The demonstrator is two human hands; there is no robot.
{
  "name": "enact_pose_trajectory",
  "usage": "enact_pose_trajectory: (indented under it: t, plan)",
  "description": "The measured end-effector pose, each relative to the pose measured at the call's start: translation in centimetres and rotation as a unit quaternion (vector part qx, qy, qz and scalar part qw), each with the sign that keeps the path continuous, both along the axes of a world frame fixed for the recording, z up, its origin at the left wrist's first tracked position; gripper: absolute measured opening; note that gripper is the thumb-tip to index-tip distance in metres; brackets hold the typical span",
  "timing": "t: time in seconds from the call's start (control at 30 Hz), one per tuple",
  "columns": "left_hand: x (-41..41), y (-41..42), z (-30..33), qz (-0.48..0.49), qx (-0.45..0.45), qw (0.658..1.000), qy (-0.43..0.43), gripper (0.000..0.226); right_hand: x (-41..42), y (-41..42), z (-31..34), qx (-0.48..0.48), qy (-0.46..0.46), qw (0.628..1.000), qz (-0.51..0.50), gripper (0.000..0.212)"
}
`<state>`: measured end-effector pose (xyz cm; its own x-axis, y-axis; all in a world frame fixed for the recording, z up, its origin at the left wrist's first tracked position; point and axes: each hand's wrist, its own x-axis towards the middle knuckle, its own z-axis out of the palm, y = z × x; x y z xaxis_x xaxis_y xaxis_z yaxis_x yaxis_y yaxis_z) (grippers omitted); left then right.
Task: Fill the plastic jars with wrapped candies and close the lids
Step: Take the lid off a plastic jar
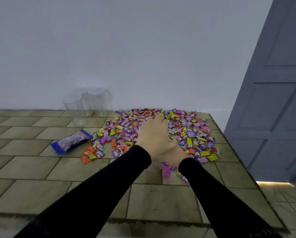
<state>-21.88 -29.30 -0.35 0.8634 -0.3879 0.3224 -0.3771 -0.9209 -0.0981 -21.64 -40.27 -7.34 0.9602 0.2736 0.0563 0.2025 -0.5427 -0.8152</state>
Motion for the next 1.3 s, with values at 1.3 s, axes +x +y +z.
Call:
enact_pose_trajectory:
  t: [1.3]
  plan:
    - [-1.3,-0.8,-0.2,-0.051,0.355,0.933,0.024,0.046,-1.6,1.0,1.5,-0.147,-0.048,0.987,-0.03,0.07]
